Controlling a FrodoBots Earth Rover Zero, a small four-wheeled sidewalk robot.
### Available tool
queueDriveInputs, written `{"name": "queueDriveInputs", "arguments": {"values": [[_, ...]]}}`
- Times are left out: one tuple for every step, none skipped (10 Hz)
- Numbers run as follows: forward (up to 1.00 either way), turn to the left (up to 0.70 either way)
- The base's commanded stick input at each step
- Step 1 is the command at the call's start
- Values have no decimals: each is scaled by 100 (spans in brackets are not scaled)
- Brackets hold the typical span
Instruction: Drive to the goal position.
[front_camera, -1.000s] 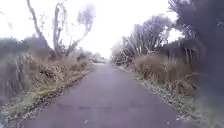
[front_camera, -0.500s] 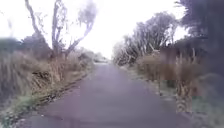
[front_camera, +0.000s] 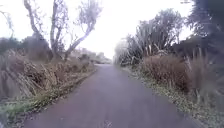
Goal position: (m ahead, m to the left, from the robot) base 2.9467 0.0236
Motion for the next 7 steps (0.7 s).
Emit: {"name": "queueDriveInputs", "arguments": {"values": [[70,-35],[70,-35],[70,-35],[70,-35],[70,-30],[70,-22],[70,-15]]}}
